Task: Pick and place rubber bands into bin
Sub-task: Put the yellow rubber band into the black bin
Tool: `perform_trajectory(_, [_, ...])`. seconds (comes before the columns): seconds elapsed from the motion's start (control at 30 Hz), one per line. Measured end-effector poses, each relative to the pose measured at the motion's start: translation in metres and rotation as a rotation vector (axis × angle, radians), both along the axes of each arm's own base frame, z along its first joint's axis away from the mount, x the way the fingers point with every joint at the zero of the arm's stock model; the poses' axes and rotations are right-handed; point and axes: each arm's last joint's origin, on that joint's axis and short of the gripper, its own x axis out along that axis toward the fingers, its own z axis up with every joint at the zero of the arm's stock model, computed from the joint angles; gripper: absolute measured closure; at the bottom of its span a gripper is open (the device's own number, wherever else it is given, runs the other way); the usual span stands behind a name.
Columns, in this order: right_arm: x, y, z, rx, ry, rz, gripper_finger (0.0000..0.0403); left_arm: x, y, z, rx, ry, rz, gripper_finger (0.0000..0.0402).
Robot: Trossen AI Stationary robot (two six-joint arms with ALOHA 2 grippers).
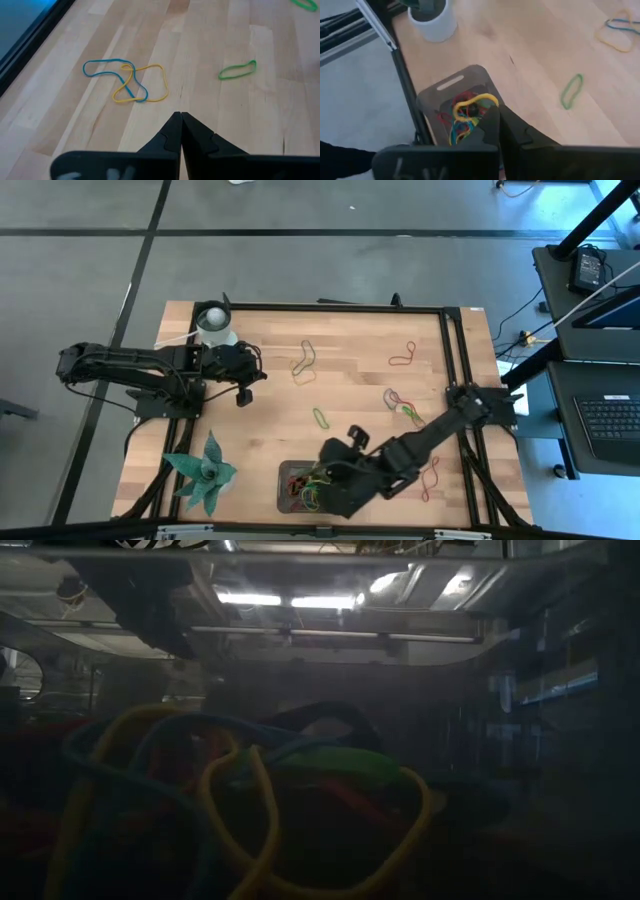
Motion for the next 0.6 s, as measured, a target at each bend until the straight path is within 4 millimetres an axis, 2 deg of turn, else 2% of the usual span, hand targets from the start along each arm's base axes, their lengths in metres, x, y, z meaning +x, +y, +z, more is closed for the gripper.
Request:
perform_trajectory(0.23, [0.026,0.003,-0.036,0.024,0.056,-0.004,0.0403,0.0,0.0,0.0,0.0,0.003,0.0,0.04])
perform_trajectory(0.6, [0.048,0.011,-0.099,0.121,0.28,0.062,0.0403,0.0,0.0,0.0,0.0,0.003,0.0,0.04])
